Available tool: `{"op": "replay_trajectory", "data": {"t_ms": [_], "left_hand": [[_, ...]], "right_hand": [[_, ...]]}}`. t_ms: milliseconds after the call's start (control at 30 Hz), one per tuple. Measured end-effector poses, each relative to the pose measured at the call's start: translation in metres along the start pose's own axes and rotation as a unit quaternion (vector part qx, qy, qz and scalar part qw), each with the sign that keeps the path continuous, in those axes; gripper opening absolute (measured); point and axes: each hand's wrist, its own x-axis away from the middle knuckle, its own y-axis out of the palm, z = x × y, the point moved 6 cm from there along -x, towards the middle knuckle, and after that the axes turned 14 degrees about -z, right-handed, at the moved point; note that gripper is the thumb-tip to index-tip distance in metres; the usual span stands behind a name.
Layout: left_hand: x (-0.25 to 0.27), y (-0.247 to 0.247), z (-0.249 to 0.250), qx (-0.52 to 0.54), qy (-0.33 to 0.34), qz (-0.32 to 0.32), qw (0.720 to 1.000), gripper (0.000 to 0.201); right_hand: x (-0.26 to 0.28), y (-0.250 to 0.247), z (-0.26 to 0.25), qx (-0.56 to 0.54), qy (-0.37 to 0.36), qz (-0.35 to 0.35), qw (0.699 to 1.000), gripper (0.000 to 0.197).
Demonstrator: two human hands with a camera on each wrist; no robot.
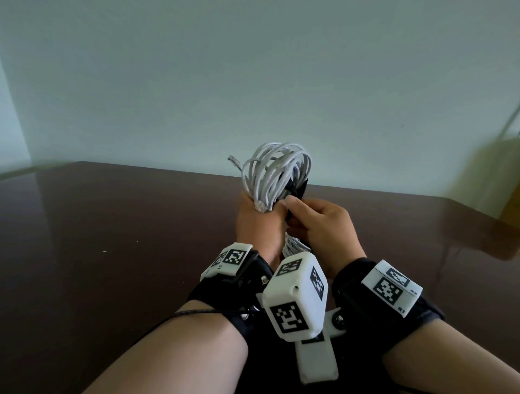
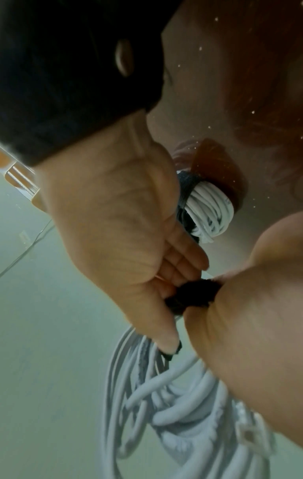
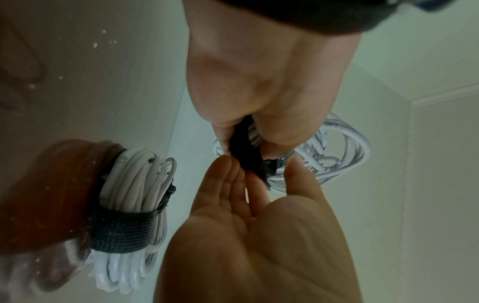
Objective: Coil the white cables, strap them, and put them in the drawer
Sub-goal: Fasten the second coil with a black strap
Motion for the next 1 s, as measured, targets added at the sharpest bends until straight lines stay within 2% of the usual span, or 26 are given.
{"op": "replay_trajectory", "data": {"t_ms": [67, 200, 267, 367, 433, 500, 633, 700, 767, 800, 900, 1000], "left_hand": [[-0.001, 0.006, 0.0, -0.039, -0.003, -0.027, 0.999, 0.019], [-0.002, 0.01, -0.006, -0.054, -0.008, -0.051, 0.997, 0.014], [-0.004, 0.006, -0.01, -0.029, -0.025, -0.033, 0.999, 0.018], [-0.004, -0.001, -0.019, 0.076, -0.084, -0.005, 0.994, 0.04], [-0.002, -0.002, -0.019, 0.09, -0.087, 0.006, 0.992, 0.033], [-0.004, -0.001, -0.018, 0.071, -0.074, 0.001, 0.995, 0.027], [0.0, 0.006, -0.015, 0.102, -0.081, -0.049, 0.99, 0.017], [0.002, 0.01, -0.011, 0.105, -0.077, -0.089, 0.988, 0.003], [0.003, 0.013, -0.011, 0.102, -0.074, -0.116, 0.985, 0.02], [0.003, 0.014, -0.011, 0.093, -0.073, -0.124, 0.985, 0.022], [0.004, 0.014, -0.007, 0.042, -0.065, -0.128, 0.989, 0.012], [0.0, 0.01, -0.015, -0.012, -0.065, -0.098, 0.993, 0.02]], "right_hand": [[-0.002, -0.006, 0.003, -0.01, 0.0, 0.033, 0.999, 0.028], [-0.006, -0.015, 0.01, -0.007, 0.019, 0.058, 0.998, 0.021], [-0.006, -0.014, 0.012, -0.027, 0.017, 0.04, 0.999, 0.019], [-0.008, -0.004, 0.014, -0.124, 0.01, -0.032, 0.992, 0.018], [-0.011, -0.001, 0.016, -0.177, 0.003, -0.065, 0.982, 0.015], [-0.012, -0.005, 0.016, -0.194, -0.003, -0.058, 0.979, 0.021], [-0.011, -0.011, 0.016, -0.185, -0.009, -0.044, 0.982, 0.018], [-0.01, -0.013, 0.014, -0.186, -0.015, -0.04, 0.982, 0.016], [-0.011, -0.019, 0.013, -0.193, -0.018, -0.039, 0.98, 0.019], [-0.01, -0.021, 0.012, -0.193, -0.018, -0.043, 0.98, 0.02], [-0.009, -0.024, 0.011, -0.179, -0.011, -0.049, 0.983, 0.022], [-0.009, -0.02, 0.014, -0.147, 0.0, -0.043, 0.988, 0.021]]}}
